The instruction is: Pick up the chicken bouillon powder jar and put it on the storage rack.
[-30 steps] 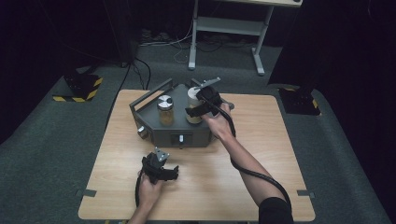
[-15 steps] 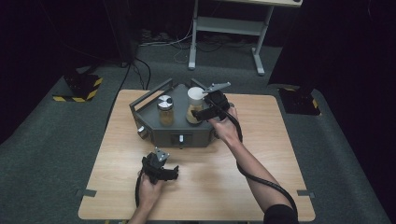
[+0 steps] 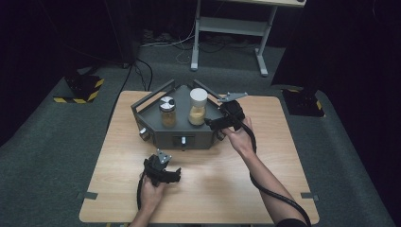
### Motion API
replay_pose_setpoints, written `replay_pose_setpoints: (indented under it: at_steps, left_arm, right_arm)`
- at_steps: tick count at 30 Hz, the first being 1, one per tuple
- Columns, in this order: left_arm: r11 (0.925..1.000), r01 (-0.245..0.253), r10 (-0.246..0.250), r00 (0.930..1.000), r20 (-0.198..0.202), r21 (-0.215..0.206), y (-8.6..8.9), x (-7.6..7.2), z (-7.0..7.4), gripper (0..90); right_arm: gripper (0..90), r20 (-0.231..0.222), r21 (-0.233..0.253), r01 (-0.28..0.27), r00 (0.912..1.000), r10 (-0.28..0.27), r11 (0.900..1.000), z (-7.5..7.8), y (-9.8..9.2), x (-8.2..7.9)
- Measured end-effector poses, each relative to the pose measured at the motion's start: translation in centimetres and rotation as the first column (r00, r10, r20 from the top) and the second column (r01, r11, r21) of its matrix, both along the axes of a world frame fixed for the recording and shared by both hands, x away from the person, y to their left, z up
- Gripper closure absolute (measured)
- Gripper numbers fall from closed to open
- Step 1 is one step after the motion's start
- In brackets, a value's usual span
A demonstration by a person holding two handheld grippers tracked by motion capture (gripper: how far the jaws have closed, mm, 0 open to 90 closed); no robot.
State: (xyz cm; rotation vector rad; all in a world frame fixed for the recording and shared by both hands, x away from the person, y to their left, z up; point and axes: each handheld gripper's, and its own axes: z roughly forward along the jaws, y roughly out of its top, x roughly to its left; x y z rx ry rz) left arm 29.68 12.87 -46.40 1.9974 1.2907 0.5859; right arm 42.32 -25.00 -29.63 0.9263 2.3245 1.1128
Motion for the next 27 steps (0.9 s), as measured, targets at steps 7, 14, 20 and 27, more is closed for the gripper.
replay_pose_setpoints:
  at_steps: [7, 14, 20, 27]
  left_arm:
    - [1.0, -0.001, 0.001, 1.0, 0.001, -0.002, 0.0, 0.0, 0.0, 3.9]
    - [1.0, -0.001, 0.001, 1.0, 0.0, -0.001, 0.0, 0.0, 0.0, 3.8]
    - [1.0, -0.001, 0.001, 1.0, 0.001, -0.001, 0.0, 0.0, 0.0, 3.8]
    - [1.0, -0.002, 0.002, 1.0, 0.0, -0.002, 0.0, 0.0, 0.0, 3.8]
  right_arm:
    - [10.1, -0.006, 0.018, 0.033, 0.9995, -0.032, 0.999, -1.0, -2.1, -1.4]
    - [10.2, -0.011, 0.031, 0.061, 0.9981, -0.06, 0.998, -2.2, -4.0, -2.7]
    - [10.4, -0.022, 0.059, 0.11, 0.9938, -0.109, 0.992, -3.9, -5.9, -4.2]
    - [10.5, -0.049, 0.08, 0.153, 0.9875, -0.15, 0.985, -5.6, -7.8, -5.1]
